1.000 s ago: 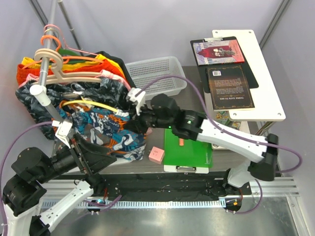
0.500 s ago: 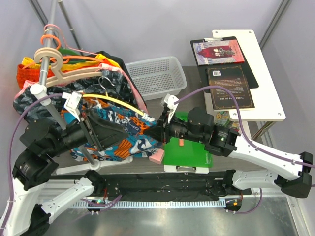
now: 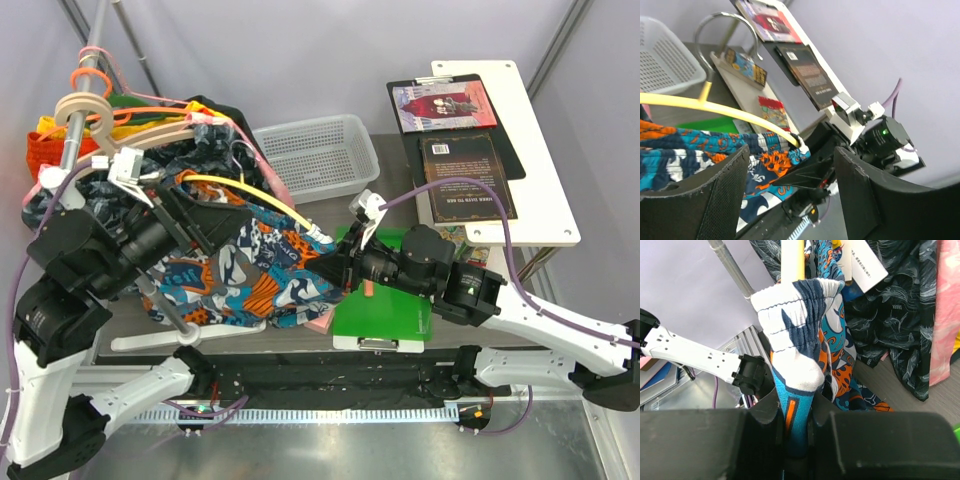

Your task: Remove the shorts from the hanger

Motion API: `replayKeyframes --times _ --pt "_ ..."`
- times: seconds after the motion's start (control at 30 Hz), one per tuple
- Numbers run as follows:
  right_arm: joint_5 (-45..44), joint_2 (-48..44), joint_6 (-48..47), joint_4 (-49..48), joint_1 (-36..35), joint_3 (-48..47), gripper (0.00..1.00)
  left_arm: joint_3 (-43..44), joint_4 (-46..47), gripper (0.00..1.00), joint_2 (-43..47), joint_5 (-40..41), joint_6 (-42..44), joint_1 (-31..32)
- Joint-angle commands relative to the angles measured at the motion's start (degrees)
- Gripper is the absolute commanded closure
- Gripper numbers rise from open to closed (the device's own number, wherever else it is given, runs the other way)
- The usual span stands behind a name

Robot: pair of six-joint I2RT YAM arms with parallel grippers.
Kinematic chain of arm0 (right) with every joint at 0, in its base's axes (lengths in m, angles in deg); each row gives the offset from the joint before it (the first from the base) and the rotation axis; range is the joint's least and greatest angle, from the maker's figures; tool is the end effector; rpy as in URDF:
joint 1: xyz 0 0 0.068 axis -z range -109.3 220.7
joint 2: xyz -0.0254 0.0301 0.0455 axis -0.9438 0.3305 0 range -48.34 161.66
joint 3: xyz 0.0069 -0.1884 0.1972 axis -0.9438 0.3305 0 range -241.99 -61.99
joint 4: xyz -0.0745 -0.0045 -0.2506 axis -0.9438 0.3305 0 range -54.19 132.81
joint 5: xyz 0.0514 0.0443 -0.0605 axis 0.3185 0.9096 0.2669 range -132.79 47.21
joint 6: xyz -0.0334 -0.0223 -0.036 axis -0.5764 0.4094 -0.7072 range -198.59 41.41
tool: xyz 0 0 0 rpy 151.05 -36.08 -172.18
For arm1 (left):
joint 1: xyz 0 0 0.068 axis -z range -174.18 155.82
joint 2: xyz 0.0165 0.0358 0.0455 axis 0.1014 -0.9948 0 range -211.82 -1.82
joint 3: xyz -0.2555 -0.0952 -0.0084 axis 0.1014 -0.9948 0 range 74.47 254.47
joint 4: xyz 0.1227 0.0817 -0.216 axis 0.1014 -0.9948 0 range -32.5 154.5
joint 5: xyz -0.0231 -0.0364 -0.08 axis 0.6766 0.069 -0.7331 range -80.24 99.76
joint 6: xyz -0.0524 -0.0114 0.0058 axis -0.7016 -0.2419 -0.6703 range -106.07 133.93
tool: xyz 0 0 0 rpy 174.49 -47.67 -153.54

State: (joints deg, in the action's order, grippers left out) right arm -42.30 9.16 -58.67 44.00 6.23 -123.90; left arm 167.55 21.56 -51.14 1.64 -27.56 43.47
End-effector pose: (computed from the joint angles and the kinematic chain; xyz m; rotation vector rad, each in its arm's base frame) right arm 0.0976 0.2051 0.4075 -0.6746 1.6280 1.1136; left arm 0.0704 -0.0605 0.5281 0.0646 1.6849 -1.1790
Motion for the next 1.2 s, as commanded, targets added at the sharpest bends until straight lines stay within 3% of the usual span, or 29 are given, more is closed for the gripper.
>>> replayKeyframes --times 0.0,0.23,0.47,0.73,1.0,1.17 --pt "-2.2 -1.1 1.0 -9.7 0.0 -1.1 0.99 3.2 4.7 0.34 1.8 7.7 6.9 0.1" --pt "1.0 -0.3 2.9 -10.6 0.0 -2.9 0.99 1.9 9.7 0.41 1.0 12.1 11.3 0.1" --pt "2.3 -0.6 3.0 -10.3 0.0 -2.4 0.99 -4.3 18.8 0.44 0.6 8.8 7.0 0.1" --pt "4.2 -1.5 2.1 -6.7 0.0 -3.4 0.99 -2.8 21.8 0.45 1.6 5.7 0.8 0.1" --pt "5.1 1.0 1.2 -4.1 0.0 -8.7 0.99 14.3 -1.7 0.49 -6.2 16.4 8.4 0.1" --pt "6.7 1.7 1.2 -5.6 0.0 -11.5 0.99 16.0 -4.7 0.51 -7.1 15.9 11.0 0.1"
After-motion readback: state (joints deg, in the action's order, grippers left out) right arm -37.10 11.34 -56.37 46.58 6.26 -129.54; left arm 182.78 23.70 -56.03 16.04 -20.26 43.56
